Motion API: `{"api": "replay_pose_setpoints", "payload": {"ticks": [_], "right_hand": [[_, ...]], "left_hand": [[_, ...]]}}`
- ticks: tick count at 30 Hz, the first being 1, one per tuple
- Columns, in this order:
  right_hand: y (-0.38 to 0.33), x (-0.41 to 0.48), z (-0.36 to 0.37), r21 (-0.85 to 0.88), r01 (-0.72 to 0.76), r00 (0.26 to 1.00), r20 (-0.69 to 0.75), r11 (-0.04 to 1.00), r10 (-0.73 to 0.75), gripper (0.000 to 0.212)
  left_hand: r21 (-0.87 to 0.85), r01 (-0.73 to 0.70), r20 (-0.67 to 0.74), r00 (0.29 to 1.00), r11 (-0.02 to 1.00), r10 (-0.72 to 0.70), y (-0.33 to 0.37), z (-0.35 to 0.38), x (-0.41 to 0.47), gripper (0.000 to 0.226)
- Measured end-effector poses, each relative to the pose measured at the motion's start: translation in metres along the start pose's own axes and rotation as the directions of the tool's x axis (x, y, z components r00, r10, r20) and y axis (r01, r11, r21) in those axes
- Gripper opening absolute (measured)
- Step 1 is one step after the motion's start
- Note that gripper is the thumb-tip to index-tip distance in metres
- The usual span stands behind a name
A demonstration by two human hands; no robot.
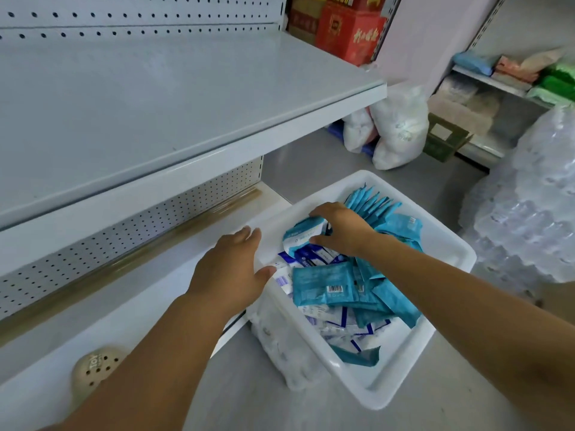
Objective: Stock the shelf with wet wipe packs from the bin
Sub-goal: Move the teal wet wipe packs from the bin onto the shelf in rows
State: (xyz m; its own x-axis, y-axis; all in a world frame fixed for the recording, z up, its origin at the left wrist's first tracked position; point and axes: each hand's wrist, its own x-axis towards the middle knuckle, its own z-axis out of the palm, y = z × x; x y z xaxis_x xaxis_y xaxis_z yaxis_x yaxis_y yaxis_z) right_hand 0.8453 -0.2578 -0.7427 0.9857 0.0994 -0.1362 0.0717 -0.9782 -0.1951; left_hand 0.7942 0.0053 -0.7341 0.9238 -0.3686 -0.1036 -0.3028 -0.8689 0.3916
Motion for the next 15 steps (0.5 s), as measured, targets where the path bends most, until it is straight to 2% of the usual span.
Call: {"api": "replay_pose_setpoints", "payload": {"ticks": [6, 10, 15], "right_hand": [[0.007, 0.005, 0.011, -0.06, 0.027, 0.998, -0.048, 0.998, -0.03, 0.062], [0.008, 0.007, 0.015, -0.143, 0.031, 0.996, -0.077, 0.989, -0.042, 0.04], [0.01, 0.008, 0.01, -0.063, 0.003, 0.998, -0.064, 0.998, -0.007, 0.021]], "left_hand": [[0.021, 0.009, 0.013, 1.0, 1.0, -0.009, 0.002, 0.0, 0.003, 0.079], [0.015, 0.016, 0.023, 1.0, 1.0, -0.016, 0.003, -0.001, 0.001, 0.078], [-0.023, 0.029, 0.058, 0.998, 0.999, -0.028, 0.004, -0.005, 0.0, 0.08]]}}
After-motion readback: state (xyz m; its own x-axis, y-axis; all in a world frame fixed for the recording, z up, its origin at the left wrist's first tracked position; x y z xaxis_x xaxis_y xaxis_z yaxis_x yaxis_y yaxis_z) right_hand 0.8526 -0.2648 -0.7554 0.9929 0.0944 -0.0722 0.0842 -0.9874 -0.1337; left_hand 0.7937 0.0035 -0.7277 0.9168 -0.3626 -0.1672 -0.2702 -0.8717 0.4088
